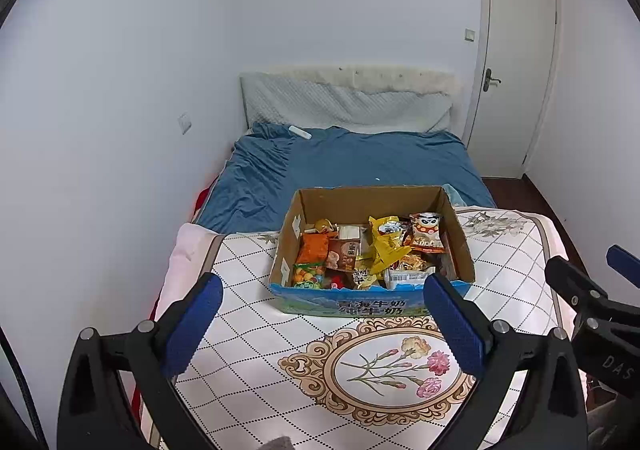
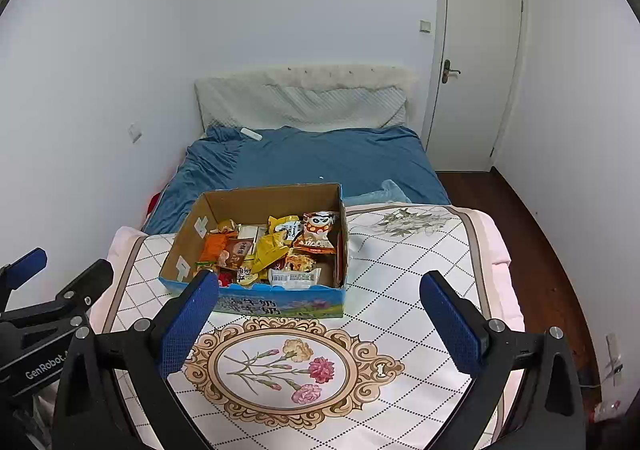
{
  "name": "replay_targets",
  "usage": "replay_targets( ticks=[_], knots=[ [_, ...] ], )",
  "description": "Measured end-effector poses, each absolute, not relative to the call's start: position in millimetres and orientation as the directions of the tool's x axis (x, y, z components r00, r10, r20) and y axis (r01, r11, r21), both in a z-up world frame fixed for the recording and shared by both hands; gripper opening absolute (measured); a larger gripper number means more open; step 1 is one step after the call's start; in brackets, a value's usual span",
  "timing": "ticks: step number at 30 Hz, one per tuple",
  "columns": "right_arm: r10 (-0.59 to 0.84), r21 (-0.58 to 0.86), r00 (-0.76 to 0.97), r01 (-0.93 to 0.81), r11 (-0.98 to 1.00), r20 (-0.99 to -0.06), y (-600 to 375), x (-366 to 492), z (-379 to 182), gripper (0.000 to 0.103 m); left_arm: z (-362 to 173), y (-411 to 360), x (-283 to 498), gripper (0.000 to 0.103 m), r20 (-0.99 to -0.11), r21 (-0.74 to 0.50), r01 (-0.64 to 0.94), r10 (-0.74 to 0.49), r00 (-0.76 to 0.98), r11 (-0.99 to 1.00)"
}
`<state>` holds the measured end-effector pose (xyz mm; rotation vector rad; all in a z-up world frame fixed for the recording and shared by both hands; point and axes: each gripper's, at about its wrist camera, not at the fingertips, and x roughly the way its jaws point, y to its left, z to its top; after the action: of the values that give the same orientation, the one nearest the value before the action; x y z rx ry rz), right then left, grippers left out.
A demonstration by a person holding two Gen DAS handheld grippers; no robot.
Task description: Organize snacks
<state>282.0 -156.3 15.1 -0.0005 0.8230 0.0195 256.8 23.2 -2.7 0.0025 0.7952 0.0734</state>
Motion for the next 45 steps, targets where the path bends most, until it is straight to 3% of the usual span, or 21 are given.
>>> replay_targets(
  ticks=[45],
  knots=[
    [0.000, 0.000, 0.691, -0.001, 1.000, -0.723, -156.9, 273.0, 27.0, 0.103, 9.2, 22.3, 250.3, 0.103, -0.701, 0.019, -0.049, 0.048, 0.711, 0.999]
  ],
)
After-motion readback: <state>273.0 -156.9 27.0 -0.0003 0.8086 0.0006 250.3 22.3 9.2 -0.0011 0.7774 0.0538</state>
